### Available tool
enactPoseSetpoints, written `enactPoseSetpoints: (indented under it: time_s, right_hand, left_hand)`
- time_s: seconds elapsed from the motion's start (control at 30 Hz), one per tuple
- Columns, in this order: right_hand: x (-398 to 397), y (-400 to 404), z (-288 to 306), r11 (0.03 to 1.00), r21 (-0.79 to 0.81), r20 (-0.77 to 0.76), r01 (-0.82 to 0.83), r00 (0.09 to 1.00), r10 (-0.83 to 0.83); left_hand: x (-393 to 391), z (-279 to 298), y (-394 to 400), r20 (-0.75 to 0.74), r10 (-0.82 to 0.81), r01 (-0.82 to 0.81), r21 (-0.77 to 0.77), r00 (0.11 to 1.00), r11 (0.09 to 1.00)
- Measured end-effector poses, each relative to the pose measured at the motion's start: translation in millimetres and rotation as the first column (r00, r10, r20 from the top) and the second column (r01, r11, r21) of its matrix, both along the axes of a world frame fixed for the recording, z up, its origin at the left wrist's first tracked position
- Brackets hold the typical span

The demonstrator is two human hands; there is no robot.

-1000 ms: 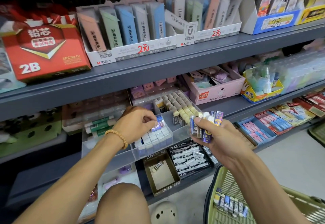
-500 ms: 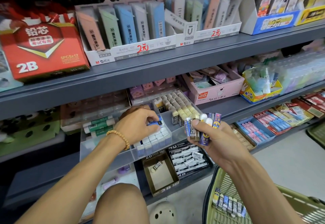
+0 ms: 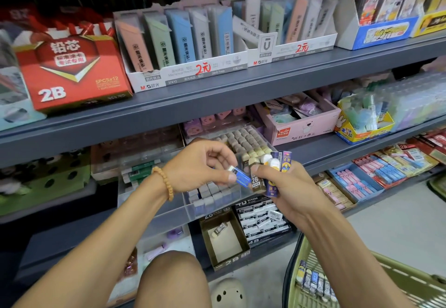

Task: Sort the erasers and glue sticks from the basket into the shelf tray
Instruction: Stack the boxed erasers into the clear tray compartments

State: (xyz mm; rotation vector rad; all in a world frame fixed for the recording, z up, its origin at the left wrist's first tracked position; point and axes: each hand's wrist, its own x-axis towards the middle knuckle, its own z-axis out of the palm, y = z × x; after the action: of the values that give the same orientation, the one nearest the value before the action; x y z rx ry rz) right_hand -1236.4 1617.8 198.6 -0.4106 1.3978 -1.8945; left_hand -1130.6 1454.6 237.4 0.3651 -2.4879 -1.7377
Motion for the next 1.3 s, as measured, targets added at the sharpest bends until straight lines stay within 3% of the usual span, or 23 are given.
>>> enactPoseSetpoints:
  time_s: [0.1,0.2,0.3,0.37,0.63,0.8,0.97,1.17,1.23,1.3]
  right_hand:
    - [-0.3,1.3,-0.8,0.997,0.008,0.053,0.073,0.996,-0.073]
    - [-1.4,7.1,-0.1,0.995,0.043,0.057,0.085,0.995,-0.087]
    - [-1.3,11.1,-0.2,0.994,0.057,0.042,0.091,0.995,-0.093]
    - [-0.1,12.3,-1.1,0.995,0.036,0.059,0.098,0.993,-0.1]
    - [0.6,17.7,-1.0,0.993,0.046,0.063,0.108,0.992,-0.111]
    - [2.2,17.9,-3.4,0.995,0.035,0.081,0.098,0.992,-0.1]
    - [2.8,20.7,-2.4,0.995,-0.013,0.116,0.102,0.988,-0.1]
    - [4.3,20.2,-1.2,0.996,-0.03,0.07,0.085,0.994,-0.083]
    - [3.6,19.9,-1.3,0.999,-0.004,0.015,0.048,0.999,-0.048]
    - [2.5,19.1,0.1,1.0,0.008,-0.038,0.013,0.999,-0.013]
  left_hand:
    - [10.5,-8.6,-11.2,0.013,0.159,-0.157,-0.084,0.987,0.984]
    - [17.6,-20.4,-18.9,0.067,0.275,-0.248,-0.269,0.959,0.931]
    - [18.1,-26.1,-17.2,0.136,0.298,-0.151,-0.627,0.945,0.764]
    - [17.3,-25.3,-11.5,0.127,0.296,-0.118,-0.718,0.947,0.686]
    - [13.1,-26.3,-5.4,0.069,0.259,-0.132,-0.719,0.963,0.682]
    - [10.9,-28.0,-5.4,0.043,0.289,-0.143,-0.793,0.956,0.592]
    - [14.9,-33.4,-7.5,0.006,0.183,-0.127,-0.695,0.983,0.708]
    - [9.7,-35.3,-4.6,0.011,0.214,-0.133,-0.752,0.977,0.645]
    - [9.3,-32.3,-2.1,-0.017,0.241,-0.186,-0.687,0.97,0.702]
    - [7.3,-22.9,6.3,-0.1,0.248,-0.266,-0.455,0.964,0.85]
